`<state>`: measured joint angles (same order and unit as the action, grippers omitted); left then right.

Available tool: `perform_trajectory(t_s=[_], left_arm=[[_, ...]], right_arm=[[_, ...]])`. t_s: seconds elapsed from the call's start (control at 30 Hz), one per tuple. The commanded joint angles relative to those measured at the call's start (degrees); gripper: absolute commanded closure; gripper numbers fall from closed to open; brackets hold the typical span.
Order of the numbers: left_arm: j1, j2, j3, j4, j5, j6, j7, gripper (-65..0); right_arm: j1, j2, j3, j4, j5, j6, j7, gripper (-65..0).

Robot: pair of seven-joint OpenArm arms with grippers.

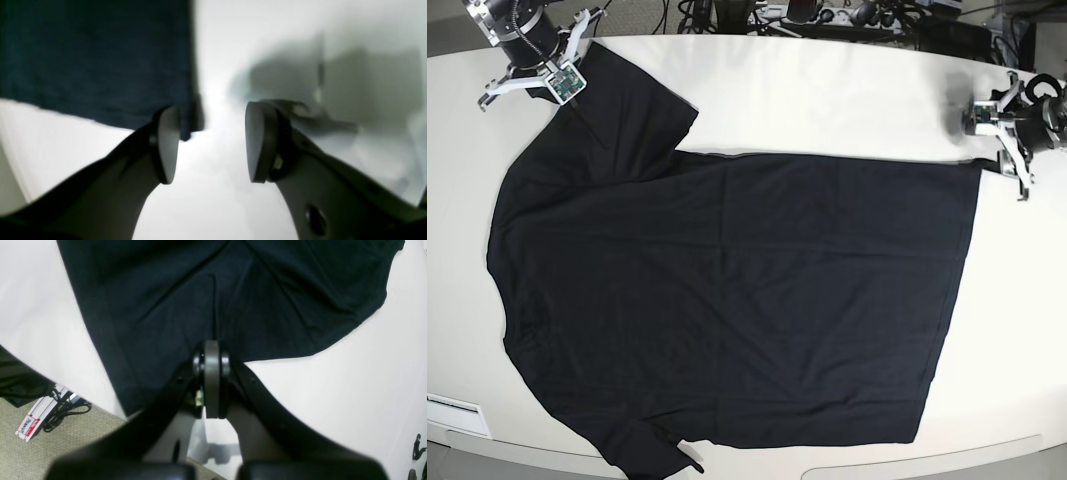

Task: Fold the T-shirt properly
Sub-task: 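Move both grippers to the shirt's shoulder corners and grasp them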

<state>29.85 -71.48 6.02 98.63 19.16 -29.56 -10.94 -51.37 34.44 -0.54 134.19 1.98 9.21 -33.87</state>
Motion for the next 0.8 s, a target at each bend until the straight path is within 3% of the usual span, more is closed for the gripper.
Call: perform_trajectory(t_s=[0.0, 0.23, 0.47, 0.53, 0.63, 0.77], left_arm=[[-1.9, -2.0, 1.8, -0.3, 0.5, 2.1, -0.7, -32.1], [-16.8, -0.9, 21.3, -5.8, 5.2, 7.6, -0.9, -32.1], [-29.2, 2.0, 33.7, -8.4, 5.9, 7.8, -0.7, -31.6], [-30.9, 2.2, 35.0, -8.4, 5.8, 7.8, -0.7, -24.2], [-31.8, 2.1, 35.1, -8.4, 5.6, 8.7, -0.3, 0.0], [-31.8, 2.1, 35.2, -8.4, 3.0, 12.8, 2.4, 0.0]], right_arm=[[-0.4, 0.5, 0.3, 0.8, -0.3, -0.4, 0.8, 0.0], [-0.4, 0.5, 0.3, 0.8, -0.3, -0.4, 0.8, 0.0], [-0.4, 0.5, 0.3, 0.8, -0.3, -0.4, 0.6, 0.0], [-0.3, 0.5, 0.3, 0.8, -0.3, -0.4, 0.6, 0.0], [-0.3, 0.5, 0.3, 0.8, -0.5, 0.0, 0.7, 0.0], [-0.3, 0.5, 0.2, 0.8, 0.5, 5.0, 2.0, 0.0]])
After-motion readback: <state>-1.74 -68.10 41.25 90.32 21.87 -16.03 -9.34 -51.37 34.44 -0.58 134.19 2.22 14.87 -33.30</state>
